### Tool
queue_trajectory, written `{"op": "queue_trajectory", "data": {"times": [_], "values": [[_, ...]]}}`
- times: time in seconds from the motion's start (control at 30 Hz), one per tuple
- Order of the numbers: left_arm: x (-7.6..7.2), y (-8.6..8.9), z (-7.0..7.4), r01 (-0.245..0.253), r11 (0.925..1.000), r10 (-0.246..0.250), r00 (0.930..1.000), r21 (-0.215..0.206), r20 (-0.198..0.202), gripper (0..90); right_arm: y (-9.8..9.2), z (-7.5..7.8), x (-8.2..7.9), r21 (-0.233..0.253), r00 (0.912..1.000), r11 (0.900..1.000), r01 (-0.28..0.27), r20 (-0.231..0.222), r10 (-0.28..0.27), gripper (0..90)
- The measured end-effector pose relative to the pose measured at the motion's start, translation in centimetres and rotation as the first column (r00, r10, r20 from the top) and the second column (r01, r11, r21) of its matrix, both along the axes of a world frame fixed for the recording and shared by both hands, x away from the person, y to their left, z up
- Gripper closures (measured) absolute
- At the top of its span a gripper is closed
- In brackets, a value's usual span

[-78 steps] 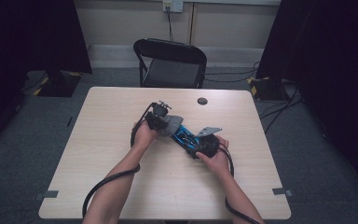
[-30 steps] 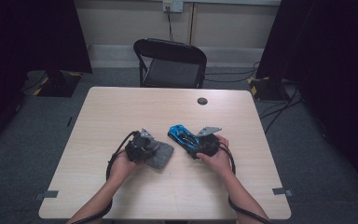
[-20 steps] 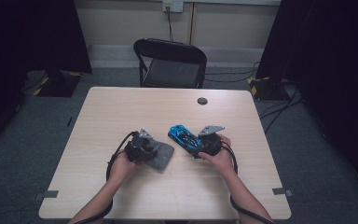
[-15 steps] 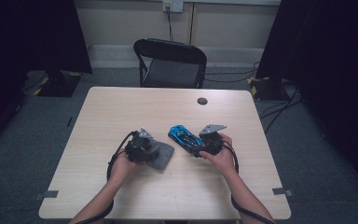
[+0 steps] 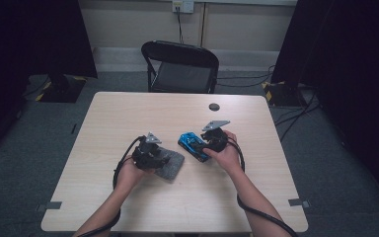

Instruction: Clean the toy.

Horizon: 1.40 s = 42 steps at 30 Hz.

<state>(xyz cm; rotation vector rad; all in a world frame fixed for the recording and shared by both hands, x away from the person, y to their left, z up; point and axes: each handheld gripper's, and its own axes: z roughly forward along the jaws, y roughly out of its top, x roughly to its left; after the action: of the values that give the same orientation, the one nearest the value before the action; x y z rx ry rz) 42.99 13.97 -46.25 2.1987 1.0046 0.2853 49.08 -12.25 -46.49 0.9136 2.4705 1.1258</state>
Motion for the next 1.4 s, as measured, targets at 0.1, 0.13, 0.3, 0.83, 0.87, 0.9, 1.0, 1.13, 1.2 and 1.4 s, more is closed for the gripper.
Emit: {"op": "queue_trajectory", "data": {"times": [0.1, 0.13, 0.3, 0.83, 0.87, 0.9, 1.0, 1.13, 1.2, 1.4], "values": [[0.0, -0.1, -0.1, 0.012, 0.9998, -0.012, 0.9998, 0.014, 0.016, 48.9, 0.4, -0.8, 0.6, 0.003, 0.9995, 1.0, 0.017, -0.025, -0.017, 39.4], [0.0, 0.0, 0.0, 0.019, 0.9997, -0.019, 0.9997, 0.014, 0.017, 49.3, 0.5, -1.0, 0.7, 0.011, 0.9995, 1.0, 0.014, -0.03, -0.014, 39.5], [0.5, 0.5, -0.1, 0.004, 1.0, -0.004, 0.9999, -0.003, 0.014, 54.2, 0.9, -1.7, 0.7, -0.005, 0.9997, 1.0, 0.014, -0.019, -0.014, 40.5], [0.7, -0.5, -2.0, -0.007, 0.998, 0.006, 0.9999, 0.063, 0.016, 47.5, 0.6, -2.2, 0.1, 0.03, 0.9993, 0.999, 0.034, 0.014, -0.034, 41.3], [0.7, -0.6, -2.0, -0.007, 0.9976, 0.005, 0.9998, 0.069, 0.02, 50.8, 0.6, -2.2, 0.1, 0.031, 0.9992, 0.999, 0.035, 0.016, -0.035, 41.3], [0.7, -0.6, -2.0, -0.001, 0.9978, 0.0, 1.0, 0.066, 0.002, 54.8, 0.6, -2.2, 0.1, 0.031, 0.9992, 0.999, 0.034, 0.018, -0.035, 41.4], [0.7, -0.8, -1.8, 0.002, 0.9982, 0.0, 0.9996, 0.06, -0.028, 70.5, 0.5, -2.2, 0.1, 0.033, 0.9993, 0.999, 0.032, 0.017, -0.033, 41.3], [0.9, -0.6, -1.5, -0.012, 0.9999, 0.012, 0.9969, 0.004, -0.078, 81.6, 0.5, -2.2, 0.1, 0.029, 0.9993, 0.999, 0.033, 0.013, -0.034, 41.4], [0.7, -0.7, -0.9, -0.013, 0.9993, 0.009, 0.9947, -0.036, -0.103, 82.8, 0.5, -2.2, 0.1, 0.029, 0.9993, 0.999, 0.034, 0.013, -0.035, 41.4], [-1.1, -4.4, 1.2, 0.139, 0.9888, -0.141, 0.9893, -0.055, -0.038, 83.2, 0.4, -2.2, 0.1, 0.037, 0.9993, 0.999, 0.035, 0.012, -0.035, 41.4]]}}
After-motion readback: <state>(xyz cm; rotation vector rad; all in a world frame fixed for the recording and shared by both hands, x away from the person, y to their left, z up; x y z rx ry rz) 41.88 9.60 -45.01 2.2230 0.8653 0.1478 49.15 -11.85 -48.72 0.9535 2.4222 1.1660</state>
